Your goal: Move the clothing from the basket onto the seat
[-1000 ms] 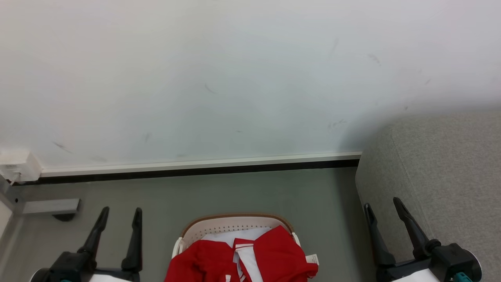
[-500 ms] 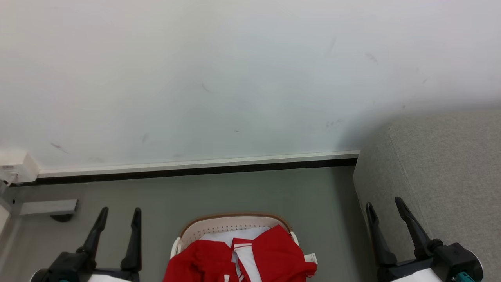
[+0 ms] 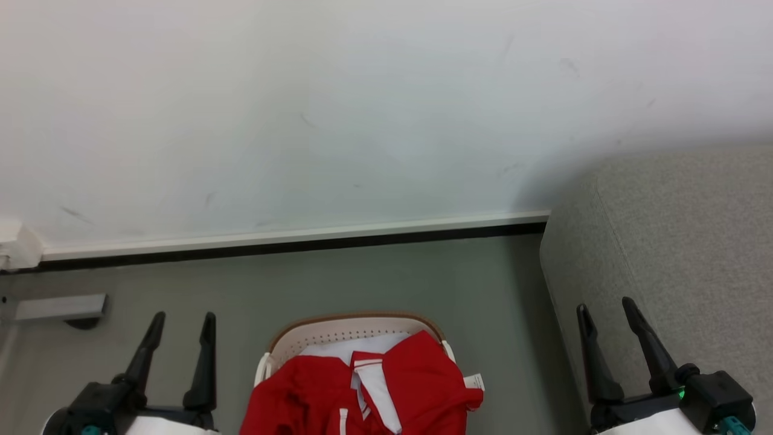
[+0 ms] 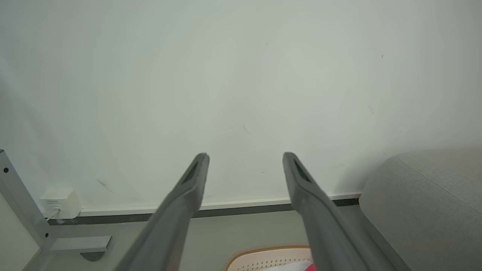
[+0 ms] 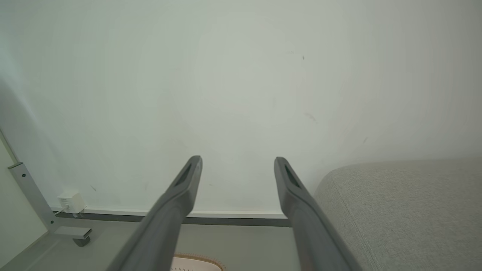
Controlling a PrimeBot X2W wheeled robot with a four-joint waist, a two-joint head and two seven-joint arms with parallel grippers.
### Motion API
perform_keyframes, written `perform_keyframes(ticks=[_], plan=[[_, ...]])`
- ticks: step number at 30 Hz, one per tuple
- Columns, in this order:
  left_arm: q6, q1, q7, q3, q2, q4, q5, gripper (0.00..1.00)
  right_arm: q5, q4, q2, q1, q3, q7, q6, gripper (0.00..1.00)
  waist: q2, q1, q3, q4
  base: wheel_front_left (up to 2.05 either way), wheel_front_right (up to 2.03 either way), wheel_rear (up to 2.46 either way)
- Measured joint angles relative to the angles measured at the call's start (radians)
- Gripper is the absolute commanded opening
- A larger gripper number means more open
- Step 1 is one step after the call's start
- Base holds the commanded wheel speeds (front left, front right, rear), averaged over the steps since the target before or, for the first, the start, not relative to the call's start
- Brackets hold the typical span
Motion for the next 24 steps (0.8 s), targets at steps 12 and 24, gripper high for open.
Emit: perform_keyframes(ticks=[12,24], plan=[[0.0,-0.072,0.0,-0.046,0.059,0.002,-0.062,1.0,0.012,-0.051,-0.001,-0.048,-0.016,0.0,0.0,1.0,0.0,0.0001,0.127,-0.033,0.0,0.0,0.0],[0.0,-0.153,0.0,-0.12,0.133,0.076,-0.121,1.0,0.038,-0.099,-0.001,-0.104,-0.016,0.0,0.0,1.0,0.0,0.0001,0.246,-0.087,0.0,0.0,0.0]])
